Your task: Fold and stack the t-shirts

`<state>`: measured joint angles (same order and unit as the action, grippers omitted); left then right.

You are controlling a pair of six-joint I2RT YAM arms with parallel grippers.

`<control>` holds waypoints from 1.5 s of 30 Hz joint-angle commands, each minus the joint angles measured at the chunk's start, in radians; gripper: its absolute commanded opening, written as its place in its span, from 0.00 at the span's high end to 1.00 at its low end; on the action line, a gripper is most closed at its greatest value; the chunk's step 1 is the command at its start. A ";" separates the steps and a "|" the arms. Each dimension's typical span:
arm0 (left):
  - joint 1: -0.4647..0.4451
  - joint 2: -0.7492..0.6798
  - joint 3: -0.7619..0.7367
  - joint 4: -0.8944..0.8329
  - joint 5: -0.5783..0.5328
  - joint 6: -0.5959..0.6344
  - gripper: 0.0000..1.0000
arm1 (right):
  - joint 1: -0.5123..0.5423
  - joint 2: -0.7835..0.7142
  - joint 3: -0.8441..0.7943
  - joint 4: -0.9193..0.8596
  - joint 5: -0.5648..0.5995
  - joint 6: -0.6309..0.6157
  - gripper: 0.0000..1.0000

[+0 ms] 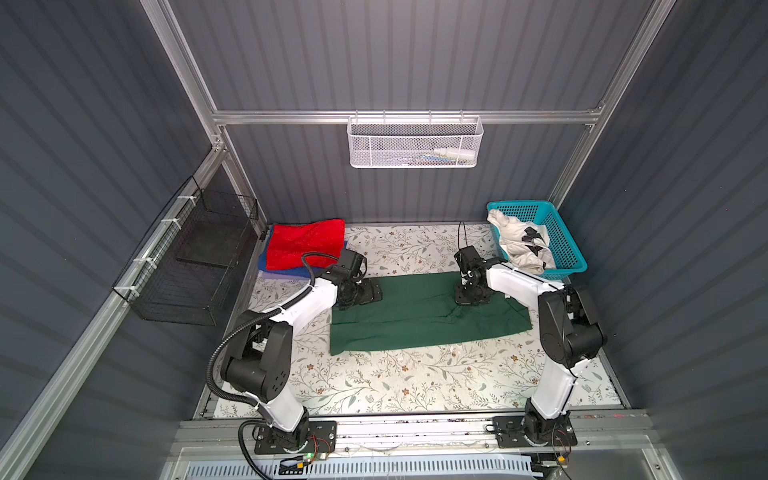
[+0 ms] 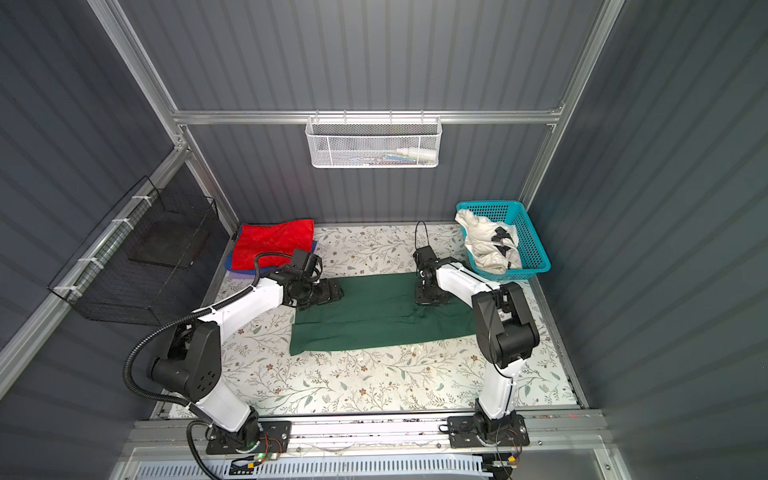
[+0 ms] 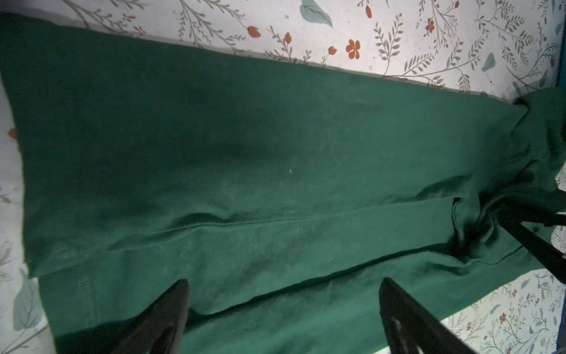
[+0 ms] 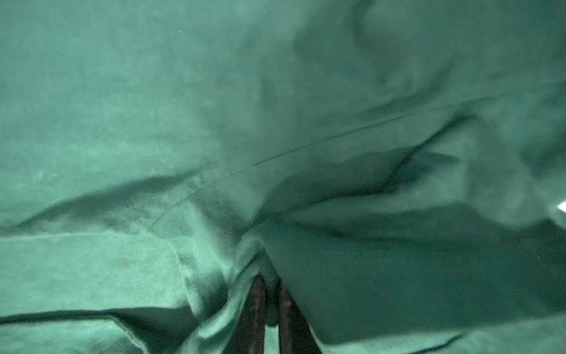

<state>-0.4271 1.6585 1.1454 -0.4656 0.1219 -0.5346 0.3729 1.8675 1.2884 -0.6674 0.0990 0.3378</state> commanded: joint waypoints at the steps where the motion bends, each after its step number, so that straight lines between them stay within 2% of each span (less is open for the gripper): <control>1: -0.007 0.004 0.010 0.003 0.019 0.006 0.02 | 0.013 0.009 0.050 -0.033 0.032 -0.020 0.88; 7: -0.006 0.003 0.006 0.005 0.032 0.012 0.00 | 0.024 0.072 0.132 -0.050 0.036 -0.019 0.86; 8: -0.007 0.002 0.007 0.004 0.033 0.013 0.00 | 0.024 0.086 0.147 -0.056 0.037 -0.017 0.83; 9: -0.007 0.000 0.007 0.003 0.033 0.013 0.00 | 0.025 0.098 0.162 -0.062 0.041 -0.017 0.74; 10: -0.007 -0.002 0.003 0.002 0.034 0.013 0.00 | 0.027 0.108 0.175 -0.063 0.044 -0.019 0.72; 16: -0.008 -0.014 0.003 0.000 0.044 0.008 0.00 | 0.026 0.140 0.241 -0.060 0.032 -0.028 0.70; 21: -0.010 -0.041 -0.005 -0.010 0.023 0.012 0.00 | 0.027 0.129 0.266 -0.055 0.012 -0.020 0.64; 24: -0.009 -0.059 -0.016 -0.018 0.009 0.015 0.00 | 0.026 0.107 0.278 -0.038 -0.035 -0.020 0.51; 29: -0.010 -0.092 -0.041 -0.033 -0.007 0.017 0.00 | 0.016 0.078 0.279 0.007 -0.145 -0.003 0.48; 32: -0.010 -0.127 -0.067 -0.035 -0.027 0.015 0.00 | 0.008 0.050 0.254 0.030 -0.163 0.006 0.38; 37: -0.022 -0.208 -0.102 -0.087 -0.111 0.015 0.00 | -0.003 -0.016 0.191 0.036 -0.106 0.021 0.19; 45: -0.059 -0.376 -0.272 -0.214 -0.299 -0.074 0.00 | -0.005 -0.171 -0.084 0.059 -0.013 0.164 0.20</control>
<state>-0.4835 1.3121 0.9333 -0.5819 -0.0811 -0.5594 0.3691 1.7325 1.2793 -0.5991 0.0376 0.4248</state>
